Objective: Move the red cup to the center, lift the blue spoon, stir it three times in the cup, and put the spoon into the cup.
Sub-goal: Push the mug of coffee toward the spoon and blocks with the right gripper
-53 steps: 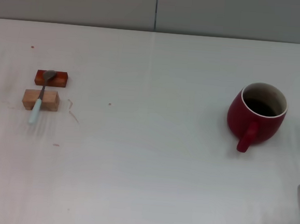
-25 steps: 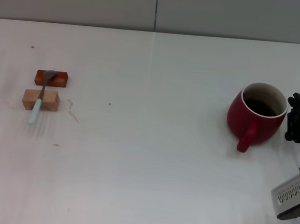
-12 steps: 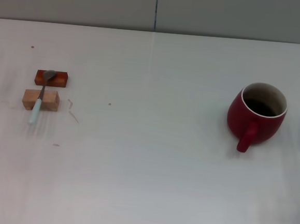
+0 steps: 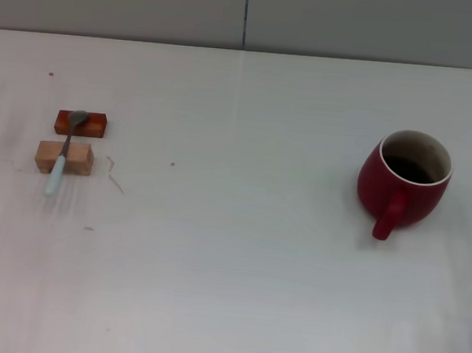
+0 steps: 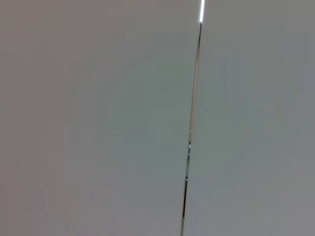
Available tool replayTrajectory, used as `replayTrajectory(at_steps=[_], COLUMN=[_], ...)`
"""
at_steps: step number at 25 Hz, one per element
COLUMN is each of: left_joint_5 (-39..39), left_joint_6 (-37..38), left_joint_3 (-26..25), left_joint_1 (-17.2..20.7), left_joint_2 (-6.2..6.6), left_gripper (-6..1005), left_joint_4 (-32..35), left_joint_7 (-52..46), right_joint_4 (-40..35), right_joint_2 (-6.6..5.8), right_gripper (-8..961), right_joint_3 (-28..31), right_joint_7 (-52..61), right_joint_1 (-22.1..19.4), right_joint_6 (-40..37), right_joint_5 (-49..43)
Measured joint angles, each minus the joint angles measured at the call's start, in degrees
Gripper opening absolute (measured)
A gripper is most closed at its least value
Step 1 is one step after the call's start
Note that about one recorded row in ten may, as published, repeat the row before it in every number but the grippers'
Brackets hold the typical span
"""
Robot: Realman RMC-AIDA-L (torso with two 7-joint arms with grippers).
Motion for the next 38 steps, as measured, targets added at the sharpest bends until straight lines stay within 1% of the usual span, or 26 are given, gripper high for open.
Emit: replayTrajectory(at_steps=[4,10,15,29,38], left_joint_5=[0.0,0.0,0.0,0.0,0.0], left_joint_6=[0.0,0.1,0.2,0.5,0.7], left_joint_3=[0.0,0.0,0.0,0.0,0.0], left_joint_1=[-0.2,-0.5,-0.4,-0.2,0.2], left_joint_2=[0.0,0.0,0.0,0.0,0.01], left_gripper=[819,818,817,815,814], left_joint_4=[0.0,0.0,0.1,0.2,0.5], left_joint_7=[0.0,0.0,0.0,0.0,-1.3], right_joint_4=[0.8,1.7,3.3,5.5,7.7], right_joint_2=[0.23,0.35,0.34,0.42,0.42], right_gripper=[89,89,90,89,88], right_joint_3=[-2.5,-7.3,-8.4,-10.8,-10.8], right_joint_7=[-5.0,-7.0,-10.1,-10.3,-10.3], right_joint_1=[0.7,1.1,1.1,1.9,3.6], right_joint_6=[3.0,3.9,5.5,7.4,9.7], right_joint_5=[-1.0,-1.2,-1.2,-1.2,-1.8])
